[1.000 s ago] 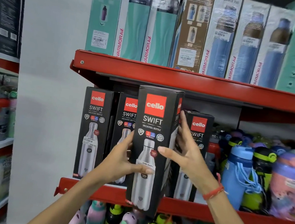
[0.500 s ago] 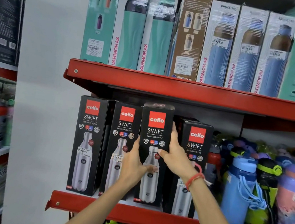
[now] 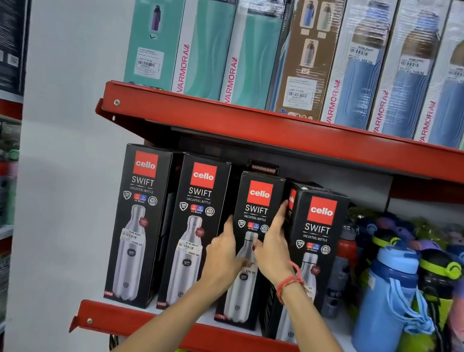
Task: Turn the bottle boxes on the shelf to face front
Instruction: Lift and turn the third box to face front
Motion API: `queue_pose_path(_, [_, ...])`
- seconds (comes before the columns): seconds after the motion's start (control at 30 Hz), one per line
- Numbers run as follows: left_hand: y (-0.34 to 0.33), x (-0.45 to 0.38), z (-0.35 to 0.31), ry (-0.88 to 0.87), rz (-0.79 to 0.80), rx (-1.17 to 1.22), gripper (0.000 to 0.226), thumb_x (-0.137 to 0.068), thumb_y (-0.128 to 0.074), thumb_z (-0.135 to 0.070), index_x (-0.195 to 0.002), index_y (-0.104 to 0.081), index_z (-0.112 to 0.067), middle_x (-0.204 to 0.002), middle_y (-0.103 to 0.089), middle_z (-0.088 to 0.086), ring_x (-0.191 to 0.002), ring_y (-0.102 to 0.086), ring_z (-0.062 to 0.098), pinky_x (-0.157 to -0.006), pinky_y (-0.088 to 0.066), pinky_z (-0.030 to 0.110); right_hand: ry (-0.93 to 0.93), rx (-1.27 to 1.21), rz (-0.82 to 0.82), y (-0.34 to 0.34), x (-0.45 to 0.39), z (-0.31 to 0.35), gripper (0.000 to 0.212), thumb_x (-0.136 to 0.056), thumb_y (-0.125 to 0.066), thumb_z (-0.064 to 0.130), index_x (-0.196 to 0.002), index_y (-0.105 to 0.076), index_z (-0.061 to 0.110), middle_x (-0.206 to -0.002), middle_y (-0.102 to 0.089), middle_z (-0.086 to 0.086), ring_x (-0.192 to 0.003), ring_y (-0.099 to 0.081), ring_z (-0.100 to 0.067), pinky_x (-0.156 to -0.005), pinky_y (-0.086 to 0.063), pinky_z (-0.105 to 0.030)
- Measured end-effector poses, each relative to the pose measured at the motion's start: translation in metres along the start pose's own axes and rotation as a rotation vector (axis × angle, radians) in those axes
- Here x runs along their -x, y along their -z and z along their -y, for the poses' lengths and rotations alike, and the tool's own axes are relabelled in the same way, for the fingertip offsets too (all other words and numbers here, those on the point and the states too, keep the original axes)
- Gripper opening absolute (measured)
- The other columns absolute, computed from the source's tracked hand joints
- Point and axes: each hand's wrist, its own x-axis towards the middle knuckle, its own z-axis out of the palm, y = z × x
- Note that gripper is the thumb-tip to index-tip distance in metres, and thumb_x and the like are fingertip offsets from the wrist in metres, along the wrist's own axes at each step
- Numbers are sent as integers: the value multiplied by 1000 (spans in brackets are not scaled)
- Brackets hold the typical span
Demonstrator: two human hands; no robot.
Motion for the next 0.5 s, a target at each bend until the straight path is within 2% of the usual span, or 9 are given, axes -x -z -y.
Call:
queue_pose_path(0.07, [1,-1,0,-22,0,-28,97,-76,-77,0,-151,-15,-11,-123,-64,14,-114,-61,31,-92,-50,35,-13,53,-7,-1,-1,1,99,-92,-46,-6,-143,31,32,-158,-20,-13,-109,-60,-32,-87,-52,-45])
queue_pose_path(0.13, [3,0,3,-46,7,-47,92,-80,-72,0,-151,-14,-11,-125,-62,17,-113,-60,32,-93,-50,39,-21,129,-32,-4,1,2,99,-92,-47,-4,-143,31,29,-155,-26,-15,-104,-61,-33,-80,-50,-40])
queue_pose_path(0.2, [8,2,5,-64,16,-65,90,-82,-70,-1,-151,-14,-12,-125,-61,18,-112,-60,32,-91,-48,36,-33,207,-96,-6,4,4,97,-92,-48,-3,-145,28,25,-148,-33,-16,-101,-60,-34,-78,-47,-39])
queue_pose_path(0.27, [14,4,6,-99,22,-34,85,-83,-68,-1,-151,-17,-12,-130,-59,19,-116,-58,32,-95,-48,37,-37,269,-159,-9,7,11,93,-91,-48,-4,-148,23,20,-150,-27,-16,-100,-59,-34,-78,-45,-38])
queue_pose_path(0.33, [24,8,6,-140,19,38,77,-84,-67,-2,-149,-26,-12,-134,-58,15,-118,-59,28,-98,-49,39,-7,327,-231,-14,9,21,92,-88,-50,-6,-150,15,15,-155,-15,-17,-111,-53,-35,-85,-45,-36])
queue_pose_path(0.4, [38,9,7,-188,-27,84,65,-85,-67,-6,-143,-38,-13,-127,-64,9,-106,-66,22,-93,-51,34,62,357,-351,-20,11,35,91,-84,-52,-8,-153,4,12,-157,-8,-17,-133,-32,-36,-89,-40,-28])
queue_pose_path(0.43, [46,9,8,-211,-65,94,57,-86,-66,-9,-138,-44,-14,-122,-67,5,-101,-68,19,-90,-52,32,112,353,-407,-24,13,43,88,-83,-51,-9,-153,-2,12,-157,-8,-17,-137,-24,-35,-88,-37,-25])
queue_pose_path(0.5, [65,10,14,-244,-155,130,41,-88,-64,-11,-128,-54,-15,-112,-69,-1,-98,-69,16,-88,-53,30,230,283,-437,-34,15,57,78,-84,-51,-7,-152,-18,13,-152,-21,-15,-133,-28,-30,-91,-32,-22])
